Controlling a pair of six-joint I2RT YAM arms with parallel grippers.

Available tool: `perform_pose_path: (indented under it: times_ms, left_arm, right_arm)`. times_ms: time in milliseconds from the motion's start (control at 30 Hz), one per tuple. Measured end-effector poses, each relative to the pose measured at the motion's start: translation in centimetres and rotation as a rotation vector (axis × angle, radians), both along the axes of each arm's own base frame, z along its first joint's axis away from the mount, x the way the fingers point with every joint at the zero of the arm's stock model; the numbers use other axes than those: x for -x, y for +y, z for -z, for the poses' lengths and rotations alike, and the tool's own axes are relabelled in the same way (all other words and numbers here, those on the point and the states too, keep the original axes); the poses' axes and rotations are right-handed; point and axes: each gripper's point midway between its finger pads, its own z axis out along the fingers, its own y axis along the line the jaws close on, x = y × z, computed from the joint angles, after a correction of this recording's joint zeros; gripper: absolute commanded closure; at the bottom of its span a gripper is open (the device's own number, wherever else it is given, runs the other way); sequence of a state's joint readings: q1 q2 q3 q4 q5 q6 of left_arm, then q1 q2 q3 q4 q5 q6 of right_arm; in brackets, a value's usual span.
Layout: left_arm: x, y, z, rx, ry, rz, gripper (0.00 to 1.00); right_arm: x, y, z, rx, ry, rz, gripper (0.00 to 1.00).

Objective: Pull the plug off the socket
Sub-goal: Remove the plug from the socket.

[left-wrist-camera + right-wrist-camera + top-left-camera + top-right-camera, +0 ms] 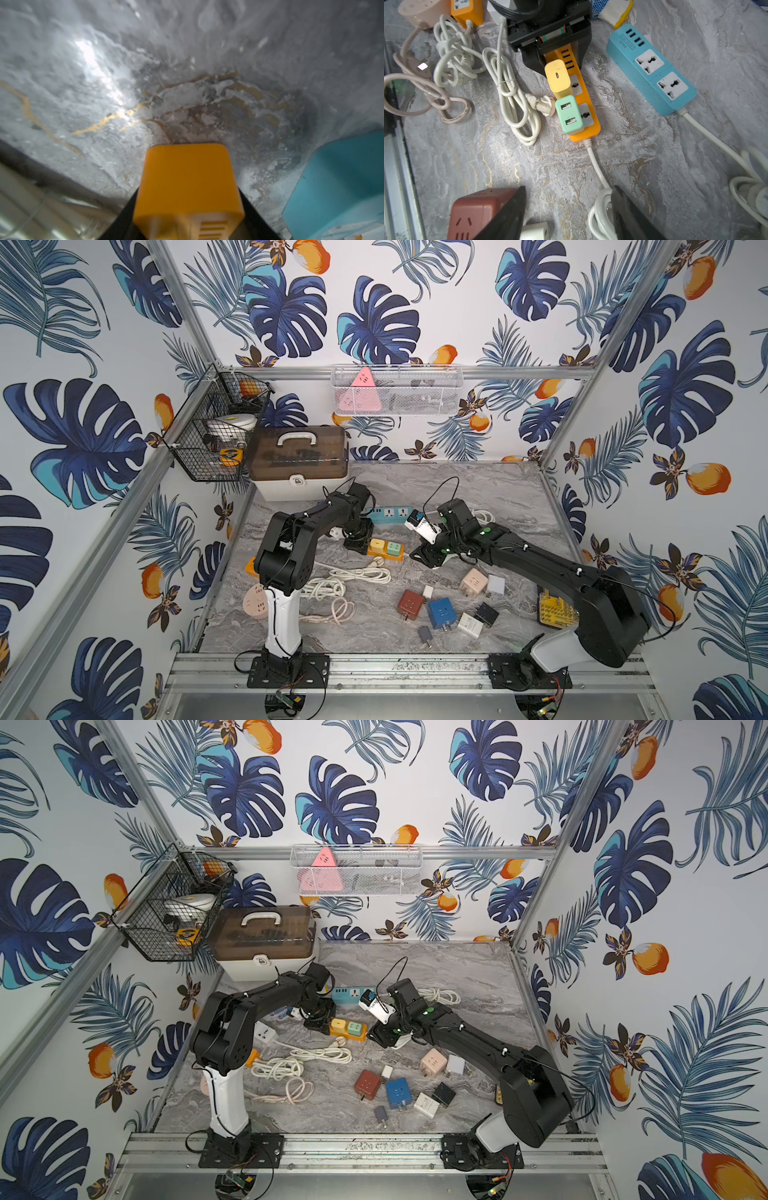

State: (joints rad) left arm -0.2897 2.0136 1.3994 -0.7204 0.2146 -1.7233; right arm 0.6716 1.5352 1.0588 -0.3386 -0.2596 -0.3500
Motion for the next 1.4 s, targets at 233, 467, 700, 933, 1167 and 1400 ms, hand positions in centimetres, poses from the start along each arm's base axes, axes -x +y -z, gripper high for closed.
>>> perform_pose_path:
  times_ms: [233, 467, 700, 933, 1167, 1400]
  left_arm:
    - [0.1, 0.7, 0.0, 0.015, -0.004, 0.007, 1.00]
    - [0.2, 1.2, 0.1, 0.020, -0.003, 0.014, 1.00]
    - [0.2, 1.2, 0.0, 0.024, 0.003, 0.022, 1.00]
    - [0.2, 1.2, 0.0, 0.024, 0.005, 0.032, 1.00]
    - [0.2, 1.2, 0.0, 0.022, -0.001, 0.065, 1.00]
    - [0.7, 0.6, -0.1, 0.061, 0.019, 0.083, 1.00]
  right_arm:
    - [-0.9, 3.5, 1.8, 0.068, -0.040, -0.049, 0.42]
    - [-1.9, 5.9, 3.3, 0.135, -0.082, -0.079, 0.44]
    - [-2.5, 7.2, 4.9, 0.183, -0.097, -0.093, 0.52]
    - [-3.2, 7.5, 6.1, 0.229, -0.112, -0.105, 0.66]
    - [-2.5, 7.8, 6.0, 0.266, -0.144, -0.180, 0.87]
    - [-1.8, 7.5, 5.0, 0.287, -0.167, -0.209, 0.95]
